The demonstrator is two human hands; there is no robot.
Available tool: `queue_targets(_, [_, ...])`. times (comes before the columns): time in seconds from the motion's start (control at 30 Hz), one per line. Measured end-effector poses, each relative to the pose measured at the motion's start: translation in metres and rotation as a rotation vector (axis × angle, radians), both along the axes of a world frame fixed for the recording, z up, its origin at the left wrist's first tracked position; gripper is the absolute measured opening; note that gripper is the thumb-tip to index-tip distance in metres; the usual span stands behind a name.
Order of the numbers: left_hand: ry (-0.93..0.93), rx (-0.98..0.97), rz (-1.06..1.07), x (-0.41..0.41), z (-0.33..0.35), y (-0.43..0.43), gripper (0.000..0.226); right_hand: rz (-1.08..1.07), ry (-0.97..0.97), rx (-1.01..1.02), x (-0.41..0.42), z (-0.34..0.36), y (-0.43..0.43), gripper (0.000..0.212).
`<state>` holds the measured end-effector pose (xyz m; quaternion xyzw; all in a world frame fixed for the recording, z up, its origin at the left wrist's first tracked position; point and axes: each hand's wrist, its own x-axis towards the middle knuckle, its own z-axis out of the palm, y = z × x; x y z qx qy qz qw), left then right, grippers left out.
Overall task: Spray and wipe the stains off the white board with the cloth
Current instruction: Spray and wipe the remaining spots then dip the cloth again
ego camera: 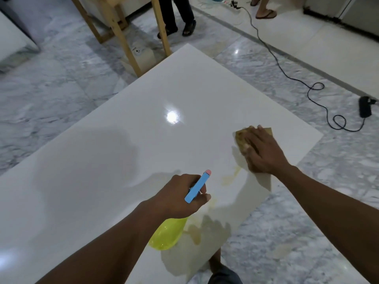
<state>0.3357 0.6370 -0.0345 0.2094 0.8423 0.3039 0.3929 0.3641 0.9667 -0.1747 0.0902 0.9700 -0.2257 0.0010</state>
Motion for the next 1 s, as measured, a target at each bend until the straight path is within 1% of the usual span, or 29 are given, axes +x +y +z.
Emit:
queue_targets(0.03, [-0.005, 0.003, 0.014, -0.001, -0.001, -0.003, 0.019, 0.011, 0.020, 0.023, -0.003, -0.004, 0.003, 0.061])
queue_targets(0.13, [0.000, 0.003, 0.031, -0.002, -0.005, -0.013, 0.018, 0.012, -0.062, 0.109, -0.004, -0.018, 0.001, 0.063])
queue_targets(0.23, [-0.008, -0.001, 0.054, 0.000, -0.008, -0.023, 0.018, -0.004, -0.059, 0.166, 0.001, -0.028, -0.005, 0.063])
queue_targets(0.37, [0.001, -0.001, 0.064, 0.004, -0.008, -0.041, 0.017, 0.002, -0.048, 0.144, 0.008, -0.027, -0.018, 0.063])
queue_targets(0.53, [0.017, 0.027, 0.056, 0.019, -0.006, -0.072, 0.016, 0.100, -0.008, 0.139, 0.036, -0.027, -0.056, 0.064])
queue_targets(0.77, [0.023, 0.028, 0.052, 0.061, -0.003, -0.151, 0.018, 0.164, 0.101, 0.142, 0.087, -0.032, -0.126, 0.062])
queue_targets(1.0, [0.034, 0.009, 0.071, 0.114, -0.005, -0.238, 0.019, 0.165, 0.067, 0.124, 0.120, -0.039, -0.199, 0.063])
